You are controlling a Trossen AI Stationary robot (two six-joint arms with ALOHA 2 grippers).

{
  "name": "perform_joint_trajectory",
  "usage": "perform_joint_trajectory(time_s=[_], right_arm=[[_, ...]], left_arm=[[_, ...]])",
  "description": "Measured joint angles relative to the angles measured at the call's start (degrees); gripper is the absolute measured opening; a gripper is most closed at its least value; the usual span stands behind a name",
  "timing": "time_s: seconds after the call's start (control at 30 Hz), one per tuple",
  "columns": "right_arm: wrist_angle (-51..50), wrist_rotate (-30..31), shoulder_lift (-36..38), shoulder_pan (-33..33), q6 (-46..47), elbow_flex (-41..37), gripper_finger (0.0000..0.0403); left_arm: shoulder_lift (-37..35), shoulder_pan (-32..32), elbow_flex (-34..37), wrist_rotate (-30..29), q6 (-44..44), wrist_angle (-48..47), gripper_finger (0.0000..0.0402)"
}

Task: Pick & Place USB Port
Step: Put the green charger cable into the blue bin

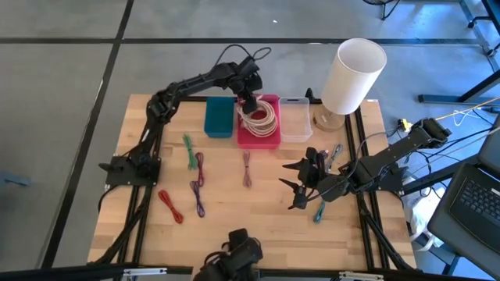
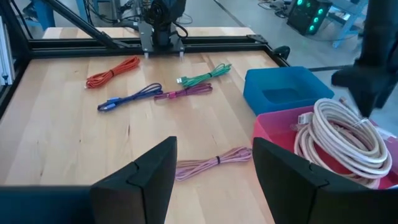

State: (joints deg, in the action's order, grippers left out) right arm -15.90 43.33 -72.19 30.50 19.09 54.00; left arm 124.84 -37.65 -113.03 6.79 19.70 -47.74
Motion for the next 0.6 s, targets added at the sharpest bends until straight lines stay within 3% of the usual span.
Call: perform_joint_trajectory(time_s=[0.17,0.43,0.6], right_arm=[[0.1,0.0,0.0,0.0,0.1,0.0,0.0213],[-0.2,0.0,0.0,0.0,0.2,0.0,0.0213],[-0.3,-0.1,0.0,0.0,0.2,0.0,0.0213]], left_arm=[[-6.7,1.2,0.0,0.2,-0.4,-3.3,0.0235],[-21.2,5.9,1.0,-0.1,-5.8,-26.6,0.0227],[-31.5,12.9,6.3,-5.3,-14.6,-36.9,0.0222]])
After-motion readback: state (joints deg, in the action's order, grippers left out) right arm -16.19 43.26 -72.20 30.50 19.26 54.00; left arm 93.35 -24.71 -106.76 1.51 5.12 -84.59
